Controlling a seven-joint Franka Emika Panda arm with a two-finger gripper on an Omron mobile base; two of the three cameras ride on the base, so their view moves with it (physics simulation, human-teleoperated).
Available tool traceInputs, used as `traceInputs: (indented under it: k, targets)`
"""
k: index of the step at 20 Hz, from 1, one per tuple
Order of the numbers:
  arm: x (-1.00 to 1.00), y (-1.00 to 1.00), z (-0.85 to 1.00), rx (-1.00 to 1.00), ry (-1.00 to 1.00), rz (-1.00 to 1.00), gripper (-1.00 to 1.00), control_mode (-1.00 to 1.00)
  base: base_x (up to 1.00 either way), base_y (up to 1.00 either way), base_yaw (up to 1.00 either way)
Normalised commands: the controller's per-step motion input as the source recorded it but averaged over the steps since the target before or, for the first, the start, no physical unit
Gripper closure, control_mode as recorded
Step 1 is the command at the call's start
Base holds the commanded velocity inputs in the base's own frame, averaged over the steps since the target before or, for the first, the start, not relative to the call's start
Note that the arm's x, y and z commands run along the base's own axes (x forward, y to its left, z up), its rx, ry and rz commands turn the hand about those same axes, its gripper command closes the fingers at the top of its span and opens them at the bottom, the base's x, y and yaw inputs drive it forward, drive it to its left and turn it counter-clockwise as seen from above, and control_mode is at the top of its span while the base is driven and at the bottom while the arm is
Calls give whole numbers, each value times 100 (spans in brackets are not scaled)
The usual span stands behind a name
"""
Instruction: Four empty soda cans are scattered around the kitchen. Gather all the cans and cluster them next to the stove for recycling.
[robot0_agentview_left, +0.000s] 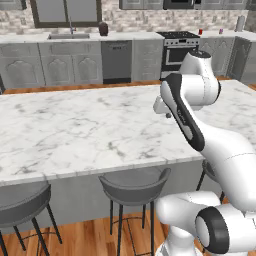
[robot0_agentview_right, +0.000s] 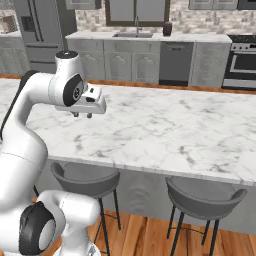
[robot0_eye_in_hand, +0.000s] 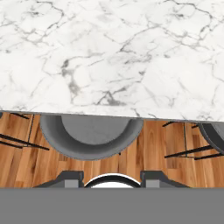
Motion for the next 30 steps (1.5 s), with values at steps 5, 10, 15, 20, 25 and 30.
traceInputs:
  k: [5, 10, 15, 20, 25, 30]
  targets:
    - [0, 0, 0, 0, 0, 0, -100, 100, 0, 0, 0]
    - [0, 0, 0, 0, 0, 0, -100, 100, 1, -40, 3]
    - [0, 0, 0, 0, 0, 0, -100, 100, 0, -75, 3]
    - [0, 0, 0, 0, 0, 0, -100, 100, 0, -82, 1]
    - [0, 0, 0, 0, 0, 0, -100, 100, 2, -76, 1]
    - [0, 0, 0, 0, 0, 0, -100, 100, 4, -72, 0]
